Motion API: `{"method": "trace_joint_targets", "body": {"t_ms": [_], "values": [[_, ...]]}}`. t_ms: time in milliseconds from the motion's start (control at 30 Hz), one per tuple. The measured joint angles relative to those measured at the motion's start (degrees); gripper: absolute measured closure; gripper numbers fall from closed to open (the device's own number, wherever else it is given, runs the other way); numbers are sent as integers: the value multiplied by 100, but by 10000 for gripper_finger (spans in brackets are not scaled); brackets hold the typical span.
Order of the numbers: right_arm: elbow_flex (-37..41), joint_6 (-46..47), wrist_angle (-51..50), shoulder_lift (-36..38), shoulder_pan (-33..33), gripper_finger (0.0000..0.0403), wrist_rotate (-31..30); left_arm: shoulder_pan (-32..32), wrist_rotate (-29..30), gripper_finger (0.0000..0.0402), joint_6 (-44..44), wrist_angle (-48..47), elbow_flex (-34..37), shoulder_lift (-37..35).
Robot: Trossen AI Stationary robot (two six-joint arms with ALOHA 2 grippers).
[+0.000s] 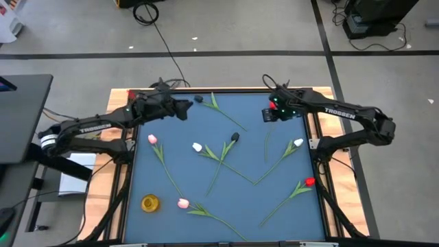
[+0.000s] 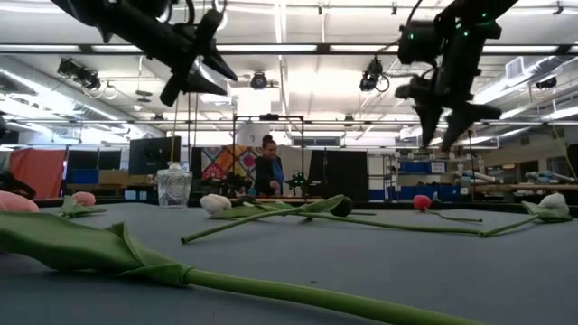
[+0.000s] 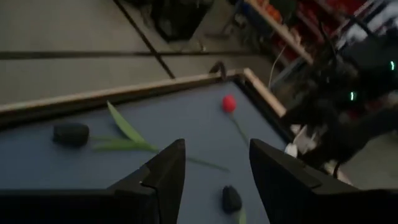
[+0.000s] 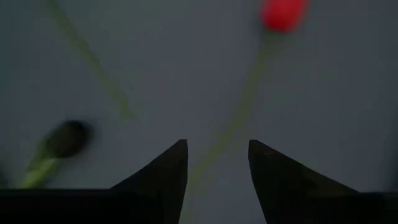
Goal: Sort flowers into vase by color
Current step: Put the top red flower into the transparent vase
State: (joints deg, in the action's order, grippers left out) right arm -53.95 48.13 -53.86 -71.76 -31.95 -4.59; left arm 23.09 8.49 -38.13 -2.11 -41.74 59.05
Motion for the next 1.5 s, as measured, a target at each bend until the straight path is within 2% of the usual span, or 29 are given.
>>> {"method": "trace_joint_targets", "body": {"t_ms": [167, 300, 433, 567, 667, 967, 1067, 1233, 1400, 1500], "values": [[0, 44, -90, -455, -349, 224, -49, -193, 2, 216, -324, -18, 0, 480], [0, 162, -180, -858, -430, 225, -177, -343, -2, 216, -461, -28, 0, 590], [117, 134, 96, -1215, -452, 225, -254, -443, -4, 216, -476, -71, 0, 565], [342, 156, 876, -1531, -555, 226, -6, -472, -8, 216, -484, -62, 0, 485], [382, 180, 1076, -1815, -581, 230, -147, -472, -80, 216, -516, -254, 7, 412], [352, 126, 1440, -2522, -588, 271, -311, -457, -94, 217, -474, -750, 2, -6], [356, -52, 1495, -2540, -551, 303, -391, -457, -107, 217, -434, -810, 2, -81], [368, -300, 1616, -2487, -551, 386, -363, -474, -129, 217, -393, -979, 2, -147], [411, -347, 1812, -2181, -563, 392, -94, -474, -127, 217, -345, -968, 2, -151], [401, -385, 2152, -1598, -442, 397, 118, -474, -127, 217, -359, -844, 2, -151]]}}
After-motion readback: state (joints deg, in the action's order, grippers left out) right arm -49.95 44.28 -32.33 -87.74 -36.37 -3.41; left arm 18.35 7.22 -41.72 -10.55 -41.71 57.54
